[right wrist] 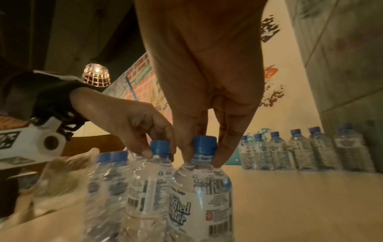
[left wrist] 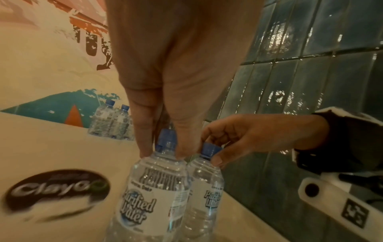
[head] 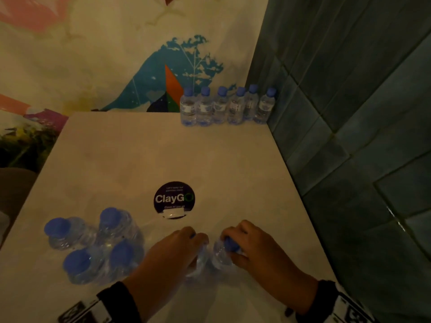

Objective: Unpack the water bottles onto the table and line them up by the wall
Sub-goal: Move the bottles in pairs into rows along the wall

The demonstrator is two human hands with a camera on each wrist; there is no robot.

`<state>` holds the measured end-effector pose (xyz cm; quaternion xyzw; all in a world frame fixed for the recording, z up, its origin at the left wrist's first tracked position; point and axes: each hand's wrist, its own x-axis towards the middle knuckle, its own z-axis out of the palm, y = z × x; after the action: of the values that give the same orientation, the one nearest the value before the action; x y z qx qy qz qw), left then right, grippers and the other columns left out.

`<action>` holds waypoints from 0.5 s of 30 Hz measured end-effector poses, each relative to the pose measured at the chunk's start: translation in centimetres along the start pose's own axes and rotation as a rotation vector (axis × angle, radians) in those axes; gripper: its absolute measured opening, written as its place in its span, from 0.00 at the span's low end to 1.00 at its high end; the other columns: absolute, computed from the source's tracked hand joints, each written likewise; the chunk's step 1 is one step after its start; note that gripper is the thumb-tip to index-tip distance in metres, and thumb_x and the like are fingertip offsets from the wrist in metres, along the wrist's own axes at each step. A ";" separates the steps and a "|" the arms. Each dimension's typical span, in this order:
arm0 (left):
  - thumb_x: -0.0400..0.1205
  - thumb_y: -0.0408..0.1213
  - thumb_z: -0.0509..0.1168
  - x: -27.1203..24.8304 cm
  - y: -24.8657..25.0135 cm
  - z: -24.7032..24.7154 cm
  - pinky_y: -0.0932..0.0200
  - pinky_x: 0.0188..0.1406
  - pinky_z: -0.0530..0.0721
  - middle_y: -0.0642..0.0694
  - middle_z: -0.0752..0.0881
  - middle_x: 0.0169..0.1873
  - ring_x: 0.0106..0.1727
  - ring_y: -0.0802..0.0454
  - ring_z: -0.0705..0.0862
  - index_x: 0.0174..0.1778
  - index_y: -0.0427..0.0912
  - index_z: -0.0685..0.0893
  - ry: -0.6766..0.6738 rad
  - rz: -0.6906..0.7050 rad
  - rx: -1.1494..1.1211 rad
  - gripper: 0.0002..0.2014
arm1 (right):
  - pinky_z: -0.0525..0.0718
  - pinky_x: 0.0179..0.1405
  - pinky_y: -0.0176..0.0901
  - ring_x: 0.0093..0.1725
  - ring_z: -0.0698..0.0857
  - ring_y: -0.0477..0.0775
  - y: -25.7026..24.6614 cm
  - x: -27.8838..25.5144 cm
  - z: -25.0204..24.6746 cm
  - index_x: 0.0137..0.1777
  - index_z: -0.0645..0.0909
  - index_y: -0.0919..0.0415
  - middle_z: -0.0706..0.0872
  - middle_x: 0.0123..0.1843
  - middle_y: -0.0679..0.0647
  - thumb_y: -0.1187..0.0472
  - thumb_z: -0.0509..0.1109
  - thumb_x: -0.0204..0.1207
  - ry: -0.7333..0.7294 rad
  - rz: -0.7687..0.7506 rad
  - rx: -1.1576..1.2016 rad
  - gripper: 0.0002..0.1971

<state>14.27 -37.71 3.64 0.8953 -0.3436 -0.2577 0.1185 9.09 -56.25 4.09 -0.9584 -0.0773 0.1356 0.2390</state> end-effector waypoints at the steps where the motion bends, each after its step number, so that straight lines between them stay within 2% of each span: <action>1: 0.80 0.37 0.60 1.0 0.2 -0.7 0.52 0.59 0.80 0.46 0.77 0.62 0.62 0.46 0.80 0.68 0.51 0.71 0.024 -0.001 -0.006 0.19 | 0.82 0.47 0.48 0.50 0.81 0.57 1.0 0.6 -0.9 0.58 0.76 0.50 0.78 0.51 0.56 0.61 0.69 0.73 0.023 0.009 0.004 0.15; 3: 0.80 0.37 0.61 3.3 0.9 -2.3 0.55 0.53 0.81 0.46 0.78 0.60 0.58 0.47 0.82 0.67 0.52 0.72 0.110 0.006 -0.050 0.18 | 0.83 0.47 0.51 0.49 0.82 0.58 3.2 2.3 -3.1 0.56 0.77 0.50 0.79 0.50 0.56 0.60 0.69 0.72 0.073 0.043 -0.001 0.13; 6: 0.80 0.36 0.63 7.9 1.9 -5.5 0.57 0.55 0.80 0.47 0.80 0.60 0.57 0.48 0.82 0.68 0.49 0.73 0.219 -0.001 -0.102 0.19 | 0.82 0.47 0.52 0.48 0.82 0.60 6.9 6.0 -7.1 0.55 0.78 0.51 0.80 0.48 0.58 0.60 0.71 0.70 0.175 0.110 -0.030 0.13; 10: 0.78 0.32 0.64 16.7 2.2 -9.5 0.48 0.54 0.81 0.39 0.81 0.55 0.55 0.38 0.82 0.65 0.47 0.77 0.298 0.019 -0.115 0.19 | 0.81 0.46 0.54 0.49 0.82 0.67 12.8 12.9 -11.9 0.55 0.80 0.55 0.81 0.50 0.63 0.64 0.73 0.68 0.339 0.180 -0.052 0.14; 12: 0.78 0.32 0.63 21.5 1.9 -11.1 0.46 0.54 0.82 0.37 0.81 0.55 0.54 0.36 0.82 0.65 0.46 0.77 0.318 0.006 -0.097 0.19 | 0.82 0.49 0.56 0.51 0.82 0.68 15.7 16.6 -13.9 0.55 0.81 0.57 0.82 0.51 0.66 0.65 0.73 0.69 0.412 0.211 -0.038 0.14; 15: 0.78 0.30 0.62 28.2 1.7 -13.5 0.42 0.59 0.81 0.35 0.81 0.57 0.57 0.35 0.81 0.66 0.43 0.76 0.334 0.012 -0.070 0.19 | 0.82 0.50 0.61 0.51 0.81 0.73 19.6 21.6 -16.1 0.54 0.82 0.62 0.83 0.50 0.72 0.66 0.72 0.69 0.509 0.252 -0.007 0.12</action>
<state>38.43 -57.60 4.90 0.9188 -0.3154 -0.1162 0.2067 36.07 -75.81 3.56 -0.9645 0.1046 -0.0810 0.2284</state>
